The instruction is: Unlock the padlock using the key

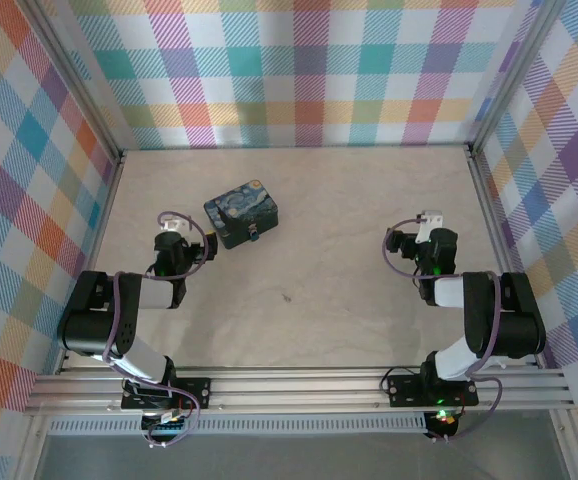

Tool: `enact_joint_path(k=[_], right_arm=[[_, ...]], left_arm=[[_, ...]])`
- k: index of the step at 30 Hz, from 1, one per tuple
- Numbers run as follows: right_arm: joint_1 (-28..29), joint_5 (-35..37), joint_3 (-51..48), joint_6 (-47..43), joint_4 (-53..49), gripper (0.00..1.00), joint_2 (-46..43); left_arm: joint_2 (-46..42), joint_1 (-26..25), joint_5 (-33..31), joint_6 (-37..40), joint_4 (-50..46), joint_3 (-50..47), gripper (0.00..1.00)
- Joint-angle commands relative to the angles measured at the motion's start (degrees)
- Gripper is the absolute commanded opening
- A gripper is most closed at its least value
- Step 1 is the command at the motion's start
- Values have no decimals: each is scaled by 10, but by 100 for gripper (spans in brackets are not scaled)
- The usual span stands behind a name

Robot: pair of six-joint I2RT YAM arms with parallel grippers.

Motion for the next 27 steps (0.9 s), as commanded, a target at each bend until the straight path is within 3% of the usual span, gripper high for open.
enact_joint_path(k=[1, 21, 24, 27], right_arm=[[2, 2, -2, 3, 19, 100, 0], [2, 0, -4, 4, 24, 100, -1], [3, 3, -2, 6, -9, 100, -35], [2, -1, 15, 8, -101, 100, -101]], left_arm=[[1, 2, 2, -5, -4, 6, 100], [-4, 2, 2, -6, 2, 1, 100], [-46, 2, -4, -8, -16, -10, 100], [-125, 0, -10, -15, -105, 1, 100]])
